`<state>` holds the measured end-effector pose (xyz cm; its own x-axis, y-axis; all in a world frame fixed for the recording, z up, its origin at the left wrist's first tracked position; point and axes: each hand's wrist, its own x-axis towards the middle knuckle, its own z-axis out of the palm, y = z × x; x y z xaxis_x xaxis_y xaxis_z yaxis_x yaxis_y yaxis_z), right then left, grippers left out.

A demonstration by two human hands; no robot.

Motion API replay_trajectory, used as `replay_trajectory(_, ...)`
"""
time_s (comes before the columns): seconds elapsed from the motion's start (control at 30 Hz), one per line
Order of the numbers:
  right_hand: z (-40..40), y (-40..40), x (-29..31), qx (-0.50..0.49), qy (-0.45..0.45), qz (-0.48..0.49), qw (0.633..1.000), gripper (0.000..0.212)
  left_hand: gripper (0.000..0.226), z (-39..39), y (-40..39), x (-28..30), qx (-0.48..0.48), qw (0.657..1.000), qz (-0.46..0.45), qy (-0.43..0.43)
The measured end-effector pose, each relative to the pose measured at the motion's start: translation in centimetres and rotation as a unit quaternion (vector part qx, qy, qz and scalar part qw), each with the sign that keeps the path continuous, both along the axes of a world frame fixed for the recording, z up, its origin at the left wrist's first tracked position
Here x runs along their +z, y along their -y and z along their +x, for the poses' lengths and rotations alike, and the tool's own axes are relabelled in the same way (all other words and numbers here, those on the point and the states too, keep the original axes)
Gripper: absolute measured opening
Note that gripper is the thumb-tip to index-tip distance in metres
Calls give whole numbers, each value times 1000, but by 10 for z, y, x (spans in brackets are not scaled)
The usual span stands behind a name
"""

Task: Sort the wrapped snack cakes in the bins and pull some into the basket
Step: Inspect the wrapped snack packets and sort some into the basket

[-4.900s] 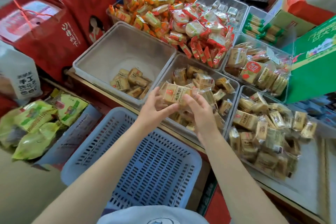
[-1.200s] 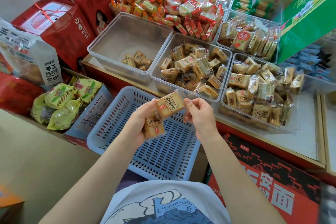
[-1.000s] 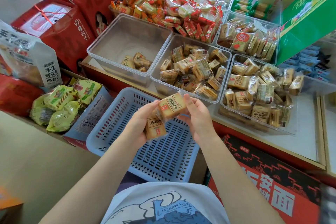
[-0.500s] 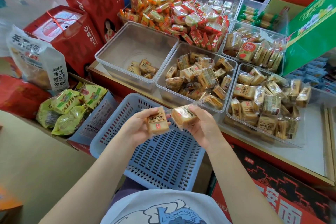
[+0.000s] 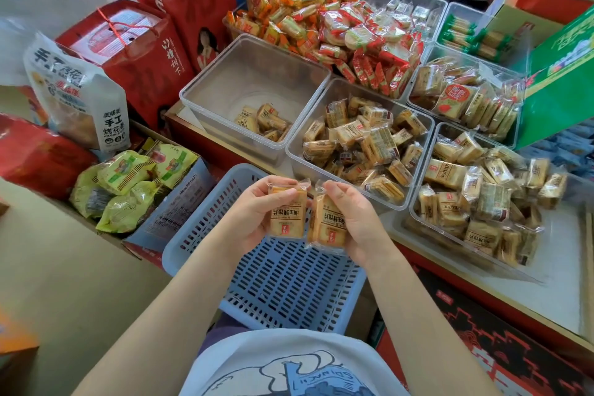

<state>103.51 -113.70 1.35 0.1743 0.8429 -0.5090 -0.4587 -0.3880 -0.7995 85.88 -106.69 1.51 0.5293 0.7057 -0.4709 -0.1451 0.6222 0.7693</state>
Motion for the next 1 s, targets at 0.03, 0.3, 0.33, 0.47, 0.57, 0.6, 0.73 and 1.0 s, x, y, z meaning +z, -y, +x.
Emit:
replay_trajectory(0.03, 0, -2, 0, 10, 3, -2, 1000, 53, 25, 2, -2, 0, 13, 1000, -5, -2)
replay_trajectory(0.3, 5, -20, -4, -25, 3, -42, 999, 71, 24, 26, -16, -14, 258, 933, -249, 34)
replay_trajectory(0.33, 6, -21, -4, -37, 5, -51, 998, 70, 25, 28, -18, -15, 267, 925, -267, 47)
replay_trajectory(0.47, 11, -27, -13, -63, -5, -81, 995, 76, 22, 37, -27, -16, 299, 908, -286, 69)
replay_trajectory(0.57, 12, -39, -19, -73, -32, -95, 992, 63, 26, 42, -35, -18, 272, 920, -279, 54)
replay_trajectory(0.6, 13, -45, -20, -74, -46, -93, 992, 59, 27, 42, -36, -20, 235, 933, -268, 46)
replay_trajectory(0.73, 15, -85, -12, -38, -71, -81, 993, 21, 35, 37, -51, -25, 126, 977, -170, 8)
replay_trajectory(1.0, 1, -200, -8, -9, 72, -59, 996, 62, 42, 15, -165, -29, 156, 960, 96, -211)
